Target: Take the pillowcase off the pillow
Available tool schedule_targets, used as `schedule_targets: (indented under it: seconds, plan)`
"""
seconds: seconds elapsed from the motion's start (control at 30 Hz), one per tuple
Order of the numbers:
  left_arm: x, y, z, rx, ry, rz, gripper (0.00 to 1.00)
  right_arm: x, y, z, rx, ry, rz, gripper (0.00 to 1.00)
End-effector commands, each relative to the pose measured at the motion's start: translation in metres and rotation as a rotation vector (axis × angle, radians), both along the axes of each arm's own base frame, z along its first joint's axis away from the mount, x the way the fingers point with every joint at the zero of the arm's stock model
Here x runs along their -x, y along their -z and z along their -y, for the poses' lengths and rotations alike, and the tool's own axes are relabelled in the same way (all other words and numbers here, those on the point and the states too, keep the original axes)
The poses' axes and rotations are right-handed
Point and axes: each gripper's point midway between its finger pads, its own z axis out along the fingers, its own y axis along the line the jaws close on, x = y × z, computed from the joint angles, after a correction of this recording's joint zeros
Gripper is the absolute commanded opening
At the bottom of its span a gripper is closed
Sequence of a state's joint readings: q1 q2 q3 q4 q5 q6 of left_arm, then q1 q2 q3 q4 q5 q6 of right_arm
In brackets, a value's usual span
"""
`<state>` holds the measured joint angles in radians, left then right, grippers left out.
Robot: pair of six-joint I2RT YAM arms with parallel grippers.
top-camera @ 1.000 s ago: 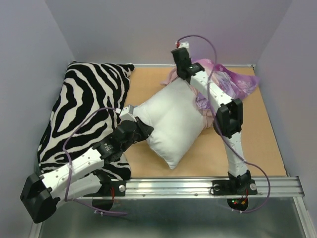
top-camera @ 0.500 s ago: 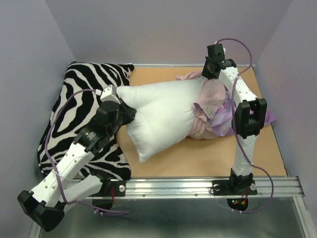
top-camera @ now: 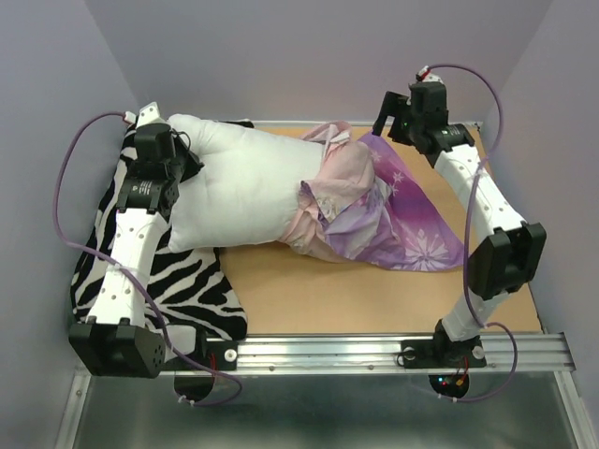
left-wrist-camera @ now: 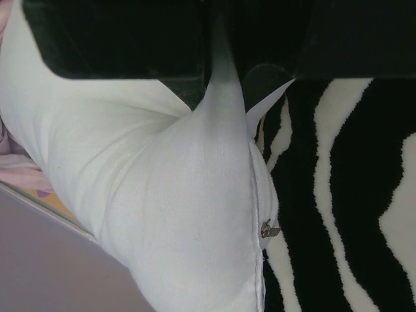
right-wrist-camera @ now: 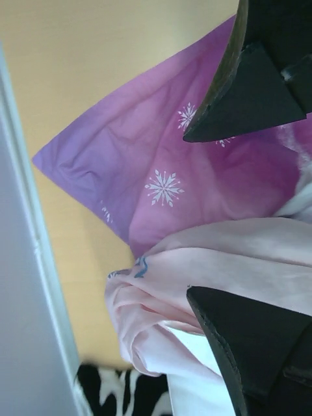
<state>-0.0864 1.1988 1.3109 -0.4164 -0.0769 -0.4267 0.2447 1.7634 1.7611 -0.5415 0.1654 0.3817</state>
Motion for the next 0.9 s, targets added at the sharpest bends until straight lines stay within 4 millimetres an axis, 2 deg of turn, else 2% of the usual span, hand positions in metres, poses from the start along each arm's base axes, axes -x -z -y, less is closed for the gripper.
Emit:
schedule_targets:
  seconds: [0.0, 0.07, 0.1, 0.17, 0.2, 0.23, 0.3, 0.33, 0.47, 0.6, 0.73, 0.77, 0.8, 0.83, 0.87]
  plan:
    - [-0.022, -0.063, -0.013, -0.001, -0.027, 0.194, 0.0, 0.019, -0.049, 0.002, -0.101, -0.046, 0.127, 0.97]
    - [-0.029, -0.069, -0.018, 0.01, -0.04, 0.209, 0.0, 0.031, -0.048, 0.007, -0.131, -0.048, 0.122, 0.98]
    - [-0.032, -0.071, -0.019, 0.017, -0.037, 0.211, 0.0, 0.048, -0.043, 0.008, -0.136, -0.052, 0.113, 0.98]
    - [-0.038, -0.078, -0.018, 0.032, -0.027, 0.225, 0.0, 0.063, -0.036, 0.009, -0.152, -0.061, 0.11, 0.98]
    - [-0.04, -0.079, -0.017, 0.042, -0.027, 0.227, 0.0, 0.072, -0.012, 0.01, -0.153, -0.055, 0.067, 0.98]
    - [-0.042, -0.081, -0.016, 0.049, -0.023, 0.23, 0.0, 0.083, -0.012, 0.006, -0.179, -0.083, 0.076, 0.98]
    - [-0.045, -0.089, -0.015, 0.055, -0.016, 0.251, 0.0, 0.094, 0.005, -0.003, -0.235, -0.115, 0.053, 0.98]
    - [-0.046, -0.093, -0.015, 0.06, -0.017, 0.258, 0.0, 0.105, 0.027, -0.01, -0.265, -0.152, 0.027, 0.96]
    - [-0.048, -0.104, -0.002, 0.089, 0.047, 0.278, 0.0, 0.118, 0.058, -0.034, -0.373, -0.239, 0.005, 0.95]
    - [-0.048, -0.114, 0.003, 0.103, 0.074, 0.297, 0.0, 0.115, 0.07, -0.041, -0.397, -0.248, -0.014, 0.95]
    - [-0.045, -0.132, 0.008, 0.115, 0.101, 0.332, 0.0, 0.117, 0.093, -0.039, -0.395, -0.224, -0.065, 0.79]
    - [-0.041, -0.146, 0.012, 0.119, 0.124, 0.357, 0.0, 0.116, 0.097, -0.039, -0.391, -0.22, -0.072, 0.66]
    - [-0.04, -0.153, 0.012, 0.122, 0.13, 0.371, 0.0, 0.116, 0.104, -0.038, -0.394, -0.206, -0.092, 0.56]
    - [-0.035, -0.17, 0.014, 0.121, 0.141, 0.399, 0.0, 0.113, 0.107, -0.035, -0.382, -0.184, -0.093, 0.26]
    - [-0.033, -0.181, 0.014, 0.117, 0.143, 0.416, 0.0, 0.111, 0.108, -0.03, -0.373, -0.164, -0.093, 0.13]
